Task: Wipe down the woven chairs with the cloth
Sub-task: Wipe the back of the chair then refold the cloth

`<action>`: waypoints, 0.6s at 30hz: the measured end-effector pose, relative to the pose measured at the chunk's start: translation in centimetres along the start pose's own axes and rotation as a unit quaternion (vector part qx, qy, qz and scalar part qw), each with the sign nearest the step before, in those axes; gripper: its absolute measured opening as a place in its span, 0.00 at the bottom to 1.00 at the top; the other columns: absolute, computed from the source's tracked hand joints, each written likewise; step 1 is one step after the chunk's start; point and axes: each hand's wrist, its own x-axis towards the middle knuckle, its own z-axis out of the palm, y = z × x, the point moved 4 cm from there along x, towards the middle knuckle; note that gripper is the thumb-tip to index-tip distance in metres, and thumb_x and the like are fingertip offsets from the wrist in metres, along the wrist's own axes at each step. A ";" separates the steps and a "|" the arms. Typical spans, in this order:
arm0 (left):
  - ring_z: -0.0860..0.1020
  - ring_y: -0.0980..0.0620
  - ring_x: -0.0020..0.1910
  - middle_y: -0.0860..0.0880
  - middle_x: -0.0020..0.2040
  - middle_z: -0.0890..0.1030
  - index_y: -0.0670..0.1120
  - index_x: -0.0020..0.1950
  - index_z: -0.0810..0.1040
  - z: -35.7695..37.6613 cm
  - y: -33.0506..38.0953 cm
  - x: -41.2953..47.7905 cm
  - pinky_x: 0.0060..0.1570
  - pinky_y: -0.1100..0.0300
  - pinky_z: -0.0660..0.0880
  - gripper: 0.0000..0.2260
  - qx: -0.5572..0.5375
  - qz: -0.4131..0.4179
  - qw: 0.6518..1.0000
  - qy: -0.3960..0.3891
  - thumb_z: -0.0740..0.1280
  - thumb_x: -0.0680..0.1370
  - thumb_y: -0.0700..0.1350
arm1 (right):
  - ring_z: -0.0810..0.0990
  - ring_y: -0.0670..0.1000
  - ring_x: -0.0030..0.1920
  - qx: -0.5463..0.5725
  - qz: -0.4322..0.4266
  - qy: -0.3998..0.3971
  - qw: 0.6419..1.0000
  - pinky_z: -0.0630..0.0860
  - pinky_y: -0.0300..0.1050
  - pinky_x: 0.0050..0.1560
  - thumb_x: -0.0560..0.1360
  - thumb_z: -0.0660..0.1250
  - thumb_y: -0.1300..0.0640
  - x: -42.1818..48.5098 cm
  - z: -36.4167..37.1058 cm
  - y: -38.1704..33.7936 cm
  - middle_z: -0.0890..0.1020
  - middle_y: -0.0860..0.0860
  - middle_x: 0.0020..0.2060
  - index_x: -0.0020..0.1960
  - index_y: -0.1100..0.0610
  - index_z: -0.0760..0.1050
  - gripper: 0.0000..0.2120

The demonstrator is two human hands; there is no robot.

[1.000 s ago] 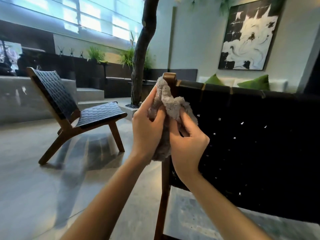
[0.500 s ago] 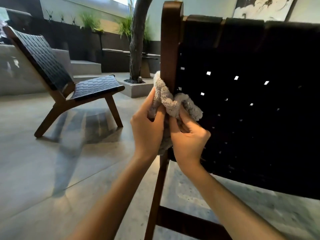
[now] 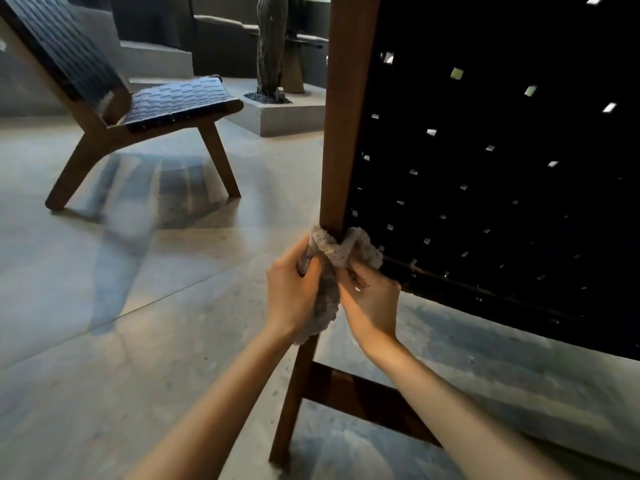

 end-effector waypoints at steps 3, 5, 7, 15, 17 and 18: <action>0.70 0.70 0.29 0.64 0.32 0.73 0.41 0.55 0.81 0.3 -1.0 -0.1 0.31 0.76 0.65 0.08 0.005 -0.004 1.000 0.008 0.64 0.78 0.36 | 0.80 0.43 0.42 -0.014 -0.002 -0.016 1.000 0.73 0.29 0.45 0.77 0.67 0.62 -0.1 0.2 0.2 0.82 0.50 0.38 0.49 0.60 0.82 0.06; 0.70 0.70 0.28 0.64 0.28 0.72 0.42 0.52 0.81 0.5 -1.2 -0.2 0.30 0.77 0.64 0.07 0.009 -0.017 1.000 0.010 0.65 0.78 0.36 | 0.76 0.39 0.36 -0.049 -0.008 -0.018 0.999 0.68 0.23 0.39 0.76 0.68 0.63 0.1 0.0 0.1 0.77 0.45 0.31 0.41 0.58 0.81 0.06; 0.69 0.68 0.26 0.63 0.24 0.72 0.48 0.42 0.79 0.6 -1.5 -0.7 0.28 0.75 0.64 0.08 0.013 -0.036 0.999 0.011 0.66 0.77 0.36 | 0.74 0.38 0.32 -0.089 -0.010 -0.028 0.996 0.65 0.25 0.36 0.75 0.68 0.63 0.4 -0.4 0.0 0.69 0.39 0.25 0.35 0.53 0.75 0.12; 0.80 0.61 0.38 0.56 0.42 0.83 0.48 0.52 0.83 0.2 -1.1 -3.3 0.36 0.64 0.78 0.06 -0.004 -0.094 0.995 0.014 0.68 0.77 0.43 | 0.80 0.46 0.46 -0.134 0.044 -0.129 0.982 0.71 0.31 0.46 0.75 0.66 0.58 0.4 -3.3 -1.1 0.84 0.45 0.41 0.53 0.49 0.83 0.10; 0.82 0.63 0.41 0.64 0.45 0.81 0.50 0.58 0.81 -0.1 -0.5 -4.4 0.40 0.67 0.78 0.11 -0.043 -0.090 0.995 0.023 0.69 0.77 0.43 | 0.79 0.38 0.47 -0.103 0.004 -0.088 0.991 0.70 0.23 0.45 0.75 0.68 0.59 -0.7 -5.0 -2.2 0.82 0.40 0.42 0.55 0.50 0.82 0.11; 0.82 0.63 0.42 0.66 0.45 0.81 0.51 0.58 0.80 -0.1 0.0 -4.8 0.40 0.67 0.79 0.11 -0.062 -0.089 0.994 0.020 0.69 0.77 0.43 | 0.78 0.36 0.50 -0.103 -0.013 -0.071 0.992 0.69 0.21 0.48 0.75 0.68 0.60 -1.2 -5.7 -2.7 0.81 0.39 0.45 0.57 0.50 0.81 0.12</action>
